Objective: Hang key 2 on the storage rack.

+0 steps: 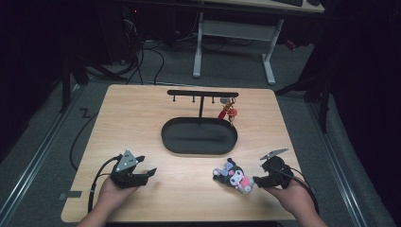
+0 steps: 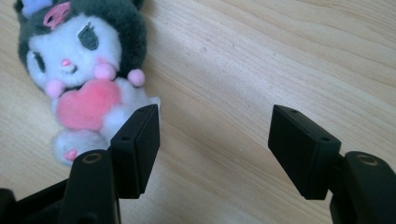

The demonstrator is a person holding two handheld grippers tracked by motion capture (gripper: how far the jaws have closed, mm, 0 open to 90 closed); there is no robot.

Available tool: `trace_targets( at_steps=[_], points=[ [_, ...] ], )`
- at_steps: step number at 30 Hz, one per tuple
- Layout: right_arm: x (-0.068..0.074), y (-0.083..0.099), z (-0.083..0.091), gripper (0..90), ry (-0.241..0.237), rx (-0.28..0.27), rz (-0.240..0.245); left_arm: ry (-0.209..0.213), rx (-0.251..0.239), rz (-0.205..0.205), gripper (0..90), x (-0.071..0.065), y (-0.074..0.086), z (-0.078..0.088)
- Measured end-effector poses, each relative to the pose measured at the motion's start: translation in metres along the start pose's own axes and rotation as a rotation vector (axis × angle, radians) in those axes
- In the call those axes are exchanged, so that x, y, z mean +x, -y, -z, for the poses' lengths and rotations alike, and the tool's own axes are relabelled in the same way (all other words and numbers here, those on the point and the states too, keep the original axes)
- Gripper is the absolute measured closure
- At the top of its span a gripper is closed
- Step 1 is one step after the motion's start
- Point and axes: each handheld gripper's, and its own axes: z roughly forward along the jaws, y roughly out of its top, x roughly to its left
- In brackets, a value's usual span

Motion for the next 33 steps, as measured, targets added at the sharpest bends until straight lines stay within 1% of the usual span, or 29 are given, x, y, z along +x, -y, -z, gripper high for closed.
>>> trace_targets(
  at_steps=[1,3,5,7,8,9,10,11,12,13,14,15,16,18,21,22,24,26,27,28,29,30,31,32,33],
  points=[
    [0.000,-0.002,0.002,33.8,0.002,0.008,0.013,0.000,0.000,-0.002,32.2,0.000,0.000,0.000],
    [0.001,-0.005,0.008,33.6,0.009,0.020,0.025,0.002,0.001,-0.006,32.2,-0.001,0.000,-0.001],
    [0.004,-0.010,0.016,32.8,-0.006,0.022,0.026,0.006,0.003,-0.008,32.2,-0.001,0.000,-0.002],
    [0.005,-0.011,0.018,32.1,-0.012,0.024,0.028,0.007,0.006,-0.009,32.2,-0.001,-0.001,-0.002],
    [0.007,-0.014,0.020,30.3,-0.030,0.024,0.026,0.008,0.006,-0.009,32.2,-0.001,-0.001,-0.002],
    [0.011,-0.018,0.023,26.8,-0.051,0.031,0.037,0.009,0.007,-0.010,32.2,-0.001,-0.001,-0.002],
    [0.011,-0.018,0.023,26.8,-0.051,0.031,0.037,0.010,0.007,-0.010,32.2,-0.001,-0.001,-0.002],
    [0.017,-0.021,0.023,22.7,-0.069,0.041,0.047,0.011,0.008,-0.011,32.3,-0.001,-0.001,-0.002],
    [0.017,-0.021,0.023,22.7,-0.069,0.041,0.047,0.011,0.008,-0.011,32.3,0.000,-0.001,-0.002],
    [0.022,-0.024,0.021,20.2,-0.088,0.050,0.056,0.010,0.008,-0.011,32.2,0.000,-0.001,-0.003],
    [0.022,-0.024,0.021,20.2,-0.088,0.050,0.056,0.010,0.008,-0.011,32.2,-0.001,-0.001,-0.003],
    [0.029,-0.027,0.018,19.2,-0.094,0.073,0.078,0.012,0.010,-0.012,32.2,-0.001,-0.001,-0.003],
    [0.029,-0.027,0.018,19.2,-0.094,0.073,0.078,0.013,0.011,-0.013,32.2,-0.001,-0.001,-0.003],
    [0.036,-0.029,0.012,18.7,-0.098,0.096,0.106,0.014,0.013,-0.016,32.2,-0.001,0.000,-0.003],
    [0.043,-0.031,0.003,19.0,-0.108,0.124,0.142,0.015,0.015,-0.019,32.2,-0.001,0.000,-0.003],
    [0.048,-0.031,-0.005,19.1,-0.112,0.150,0.151,0.015,0.015,-0.020,32.2,-0.001,0.000,-0.003],
    [0.049,-0.031,-0.007,19.3,-0.112,0.160,0.160,0.015,0.015,-0.020,32.2,-0.001,0.000,-0.003],
    [0.051,-0.031,-0.016,19.6,-0.106,0.187,0.184,0.014,0.017,-0.020,32.2,-0.001,0.000,-0.002],
    [0.053,-0.031,-0.019,19.7,-0.103,0.200,0.183,0.015,0.018,-0.021,32.2,0.000,0.000,-0.002],
    [0.052,-0.030,-0.023,20.1,-0.103,0.209,0.197,0.015,0.018,-0.021,32.2,0.000,0.000,-0.002],
    [0.053,-0.030,-0.026,21.0,-0.103,0.218,0.197,0.015,0.018,-0.022,32.2,0.000,0.000,-0.002],
    [0.054,-0.030,-0.028,22.1,-0.101,0.228,0.204,0.015,0.019,-0.022,32.2,0.000,0.000,-0.002],
    [0.055,-0.029,-0.033,27.2,-0.090,0.242,0.213,0.016,0.019,-0.023,32.2,0.000,0.000,-0.002],
    [0.055,-0.029,-0.033,27.2,-0.090,0.242,0.213,0.015,0.019,-0.023,32.2,0.000,0.000,-0.002],
    [0.055,-0.028,-0.034,29.5,-0.089,0.245,0.217,0.016,0.020,-0.023,32.2,0.000,0.000,-0.002]
  ],
)
